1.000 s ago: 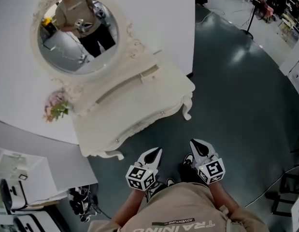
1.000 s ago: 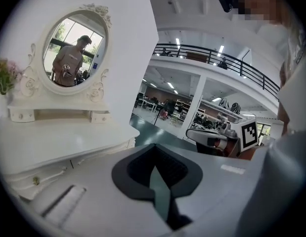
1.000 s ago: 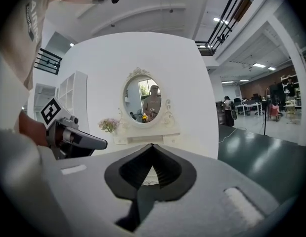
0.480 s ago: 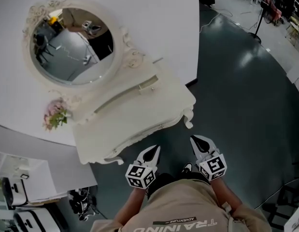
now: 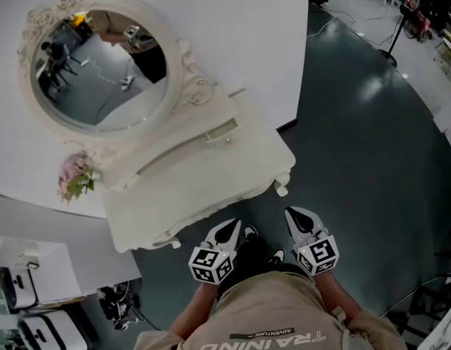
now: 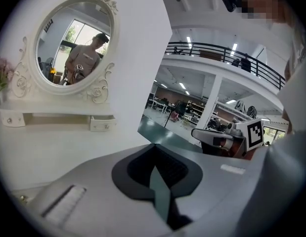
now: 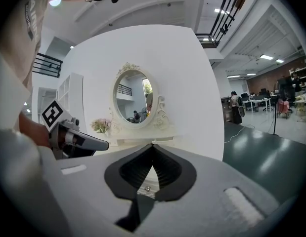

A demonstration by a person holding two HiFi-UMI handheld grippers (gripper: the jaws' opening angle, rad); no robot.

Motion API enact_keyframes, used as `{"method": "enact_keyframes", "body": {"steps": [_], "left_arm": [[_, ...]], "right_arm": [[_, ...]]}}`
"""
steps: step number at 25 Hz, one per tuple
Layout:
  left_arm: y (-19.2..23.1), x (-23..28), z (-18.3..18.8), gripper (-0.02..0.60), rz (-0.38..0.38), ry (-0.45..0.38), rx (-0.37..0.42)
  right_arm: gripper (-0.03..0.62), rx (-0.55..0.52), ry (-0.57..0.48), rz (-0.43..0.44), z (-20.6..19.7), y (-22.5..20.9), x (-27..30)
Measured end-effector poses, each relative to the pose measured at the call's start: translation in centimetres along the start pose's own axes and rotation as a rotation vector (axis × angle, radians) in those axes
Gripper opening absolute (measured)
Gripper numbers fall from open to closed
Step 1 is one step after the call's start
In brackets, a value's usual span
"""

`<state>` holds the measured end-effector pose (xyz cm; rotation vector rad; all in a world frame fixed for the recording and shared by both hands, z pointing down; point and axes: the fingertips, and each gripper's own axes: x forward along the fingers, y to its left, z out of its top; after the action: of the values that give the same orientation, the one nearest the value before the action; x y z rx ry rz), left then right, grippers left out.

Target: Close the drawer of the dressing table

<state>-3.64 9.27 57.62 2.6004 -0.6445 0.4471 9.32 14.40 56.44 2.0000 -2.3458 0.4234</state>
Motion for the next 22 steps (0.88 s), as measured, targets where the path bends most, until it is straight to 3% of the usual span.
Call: {"method": "enact_keyframes", "body": {"steps": [5,13,22], "left_arm": [[2.2,2.6,2.1,0.018,-0.021,-0.014,-0.037],[6.5,5.9,9.1,0.018,-0.029,-0.087,0.042],[10.7,7.5,12.2,0.018,-0.04,-0.118,0.066]], "right_arm": [[0.002,-0.007,0.033,-0.002,1.4,-1.0,2.9],[0.002,-0.058,0.042,-0.021,5.1,-3.5,9.2],[0.002,-0.08,0.028,-0.016,7.1,-3.0,14.5]]}}
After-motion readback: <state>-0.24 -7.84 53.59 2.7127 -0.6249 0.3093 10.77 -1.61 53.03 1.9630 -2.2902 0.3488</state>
